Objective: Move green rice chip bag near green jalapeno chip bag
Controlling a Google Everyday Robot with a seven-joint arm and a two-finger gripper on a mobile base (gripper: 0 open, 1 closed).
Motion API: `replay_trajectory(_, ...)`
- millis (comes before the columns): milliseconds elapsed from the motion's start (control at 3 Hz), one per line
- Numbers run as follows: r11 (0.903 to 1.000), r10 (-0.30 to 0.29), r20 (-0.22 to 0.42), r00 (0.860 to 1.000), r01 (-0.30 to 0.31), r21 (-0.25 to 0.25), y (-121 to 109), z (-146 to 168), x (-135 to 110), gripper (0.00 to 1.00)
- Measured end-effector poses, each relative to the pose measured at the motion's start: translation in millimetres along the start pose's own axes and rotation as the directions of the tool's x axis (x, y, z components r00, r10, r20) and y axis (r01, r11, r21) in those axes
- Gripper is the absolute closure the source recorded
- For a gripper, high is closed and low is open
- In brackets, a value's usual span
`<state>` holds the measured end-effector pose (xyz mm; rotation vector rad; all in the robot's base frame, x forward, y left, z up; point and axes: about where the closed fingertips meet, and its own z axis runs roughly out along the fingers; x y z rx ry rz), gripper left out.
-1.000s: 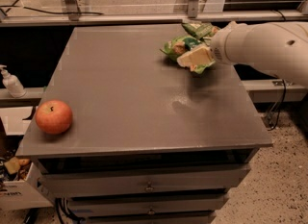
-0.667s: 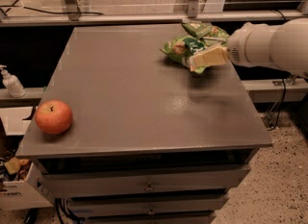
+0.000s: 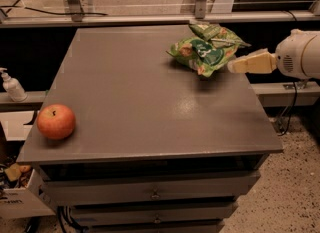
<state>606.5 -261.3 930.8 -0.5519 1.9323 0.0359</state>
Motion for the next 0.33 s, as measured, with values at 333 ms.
replay_trajectory(333, 1.0, 0.0, 0.0, 1.0, 0.0, 0.0, 0.0, 0.0, 0.0, 0.0)
